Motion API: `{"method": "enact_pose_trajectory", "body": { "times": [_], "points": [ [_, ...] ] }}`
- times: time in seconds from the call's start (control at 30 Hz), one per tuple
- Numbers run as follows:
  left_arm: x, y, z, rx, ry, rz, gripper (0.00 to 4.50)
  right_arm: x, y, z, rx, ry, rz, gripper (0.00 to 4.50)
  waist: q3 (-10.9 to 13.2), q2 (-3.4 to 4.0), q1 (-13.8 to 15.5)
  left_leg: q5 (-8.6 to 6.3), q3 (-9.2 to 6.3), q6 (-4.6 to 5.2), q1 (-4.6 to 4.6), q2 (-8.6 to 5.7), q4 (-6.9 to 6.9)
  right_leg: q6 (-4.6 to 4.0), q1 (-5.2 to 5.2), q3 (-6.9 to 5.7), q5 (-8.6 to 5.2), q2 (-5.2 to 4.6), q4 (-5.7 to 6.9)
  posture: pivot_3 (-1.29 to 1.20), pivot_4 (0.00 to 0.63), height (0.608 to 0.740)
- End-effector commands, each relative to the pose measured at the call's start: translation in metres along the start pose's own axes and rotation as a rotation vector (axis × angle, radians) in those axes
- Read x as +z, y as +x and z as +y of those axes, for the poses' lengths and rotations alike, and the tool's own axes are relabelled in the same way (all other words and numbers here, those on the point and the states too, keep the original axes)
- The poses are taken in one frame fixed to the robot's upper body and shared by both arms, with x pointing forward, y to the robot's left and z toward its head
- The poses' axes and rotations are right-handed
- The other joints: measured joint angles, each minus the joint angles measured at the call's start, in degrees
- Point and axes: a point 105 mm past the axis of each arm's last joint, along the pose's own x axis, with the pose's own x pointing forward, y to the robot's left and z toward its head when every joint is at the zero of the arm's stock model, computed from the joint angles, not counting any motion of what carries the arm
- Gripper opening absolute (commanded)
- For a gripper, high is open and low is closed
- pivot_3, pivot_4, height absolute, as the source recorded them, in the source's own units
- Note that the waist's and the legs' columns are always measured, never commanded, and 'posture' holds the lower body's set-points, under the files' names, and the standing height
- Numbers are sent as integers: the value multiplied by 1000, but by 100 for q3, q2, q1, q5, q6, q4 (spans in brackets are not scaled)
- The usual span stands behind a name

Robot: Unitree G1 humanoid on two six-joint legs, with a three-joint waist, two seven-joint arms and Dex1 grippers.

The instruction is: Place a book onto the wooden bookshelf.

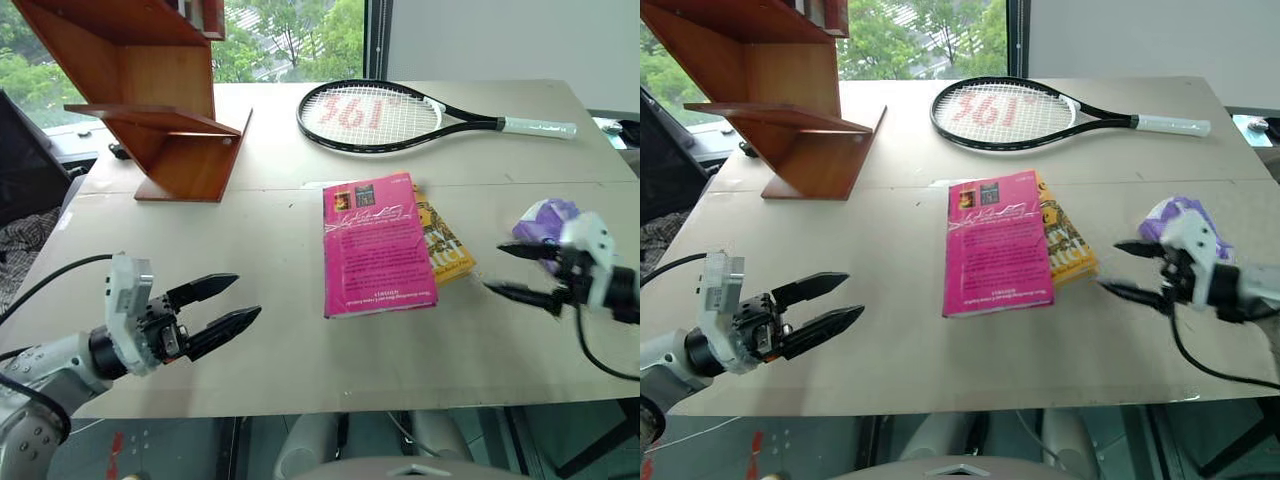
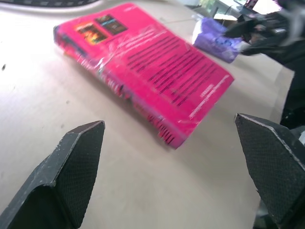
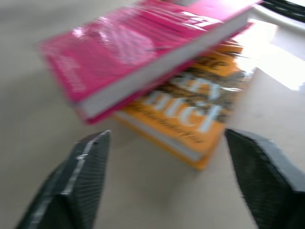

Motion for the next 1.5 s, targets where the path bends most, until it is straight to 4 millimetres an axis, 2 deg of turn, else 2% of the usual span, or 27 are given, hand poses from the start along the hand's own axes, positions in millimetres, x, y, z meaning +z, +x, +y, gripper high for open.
{"method": "enact_pose_trajectory", "body": {
  "times": [0.03, 0.17, 0.4, 0.53, 0.73, 0.9, 1.03, 1.13, 1.23, 1.43, 1.47, 1.5],
  "points": [
    [-5, 8, 17, 41, -125, 42, 4500, 27, -13, 22, 59, -99, -78, 4459, -2, 0, 21, 0, -1, 0, 2, 1, 1, 0, 2, -1, 0, 0, 2, 0, 150, 740],
    [-8, 25, 30, 40, -376, 88, 4500, 32, -12, 34, 52, -116, -120, 4459, -2, -8, 24, 0, -4, 0, 3, 0, 9, 1, 6, -7, 1, 3, 12, 0, 150, 740],
    [-11, 72, 43, -81, -743, 124, 4500, 45, -8, 41, 14, -162, -191, 4459, -4, -19, 31, 2, -5, -4, 10, -15, 26, 2, -1, -4, 0, 2, 54, 0, 150, 740],
    [-12, 102, 48, -109, -846, 142, 4500, 48, -2, 44, 13, -170, -204, 4459, -8, -27, 29, 4, -8, -7, 6, -16, 36, 1, -3, -4, 0, 2, 58, 0, 150, 740],
    [-13, 134, 47, -162, -959, 162, 4500, 50, 3, 47, 1, -177, -204, 4459, -11, -31, 31, 6, -4, -12, 4, -14, 37, 1, -10, 4, 0, 2, 61, 0, 150, 740],
    [-13, 158, 39, -250, -1020, 169, 4500, 48, 4, 52, -13, -175, -198, 4459, -14, -38, 42, 6, -8, -12, -3, -22, 47, 1, -8, 0, 0, 0, 62, 0, 150, 740],
    [-19, 176, 26, -338, -1040, 199, 4500, 48, 1, 56, -30, -168, -185, 4459, -16, -38, 39, 6, -7, -12, -2, -21, 48, 1, -8, 0, 0, 1, 64, 0, 150, 740],
    [-27, 191, 26, -354, -1057, 196, 4500, 47, -4, 61, -36, -158, -159, 4459, -21, -36, 52, 6, -7, -12, -1, -21, 49, 1, -7, -1, 0, 1, 67, 0, 150, 740],
    [-27, 195, 25, -410, -1078, 158, 3736, 46, -7, 67, -42, -143, -141, 4500, -29, -36, 55, 6, -7, -12, 1, -23, 56, 2, 1, -1, 0, 0, 67, 0, 150, 740],
    [-22, 176, 37, -422, -1077, 87, 777, 47, -6, 72, -43, -121, -149, 4500, -38, -35, 24, 6, -8, -11, 6, -21, 61, 3, 5, 0, -1, -1, 76, 0, 150, 740],
    [-18, 172, 40, -421, -1068, 56, 419, 46, -5, 71, -40, -118, -153, 4500, -39, -37, 9, 6, -7, -11, 7, -20, 62, 3, 4, 3, -1, -2, 76, 0, 150, 740],
    [-14, 167, 42, -423, -1055, 34, 271, 46, -4, 71, -37, -117, -155, 4500, -40, -38, -1, 6, -6, -11, 8, -18, 62, 3, 3, 5, -1, -4, 76, 0, 150, 740]
  ]
}}
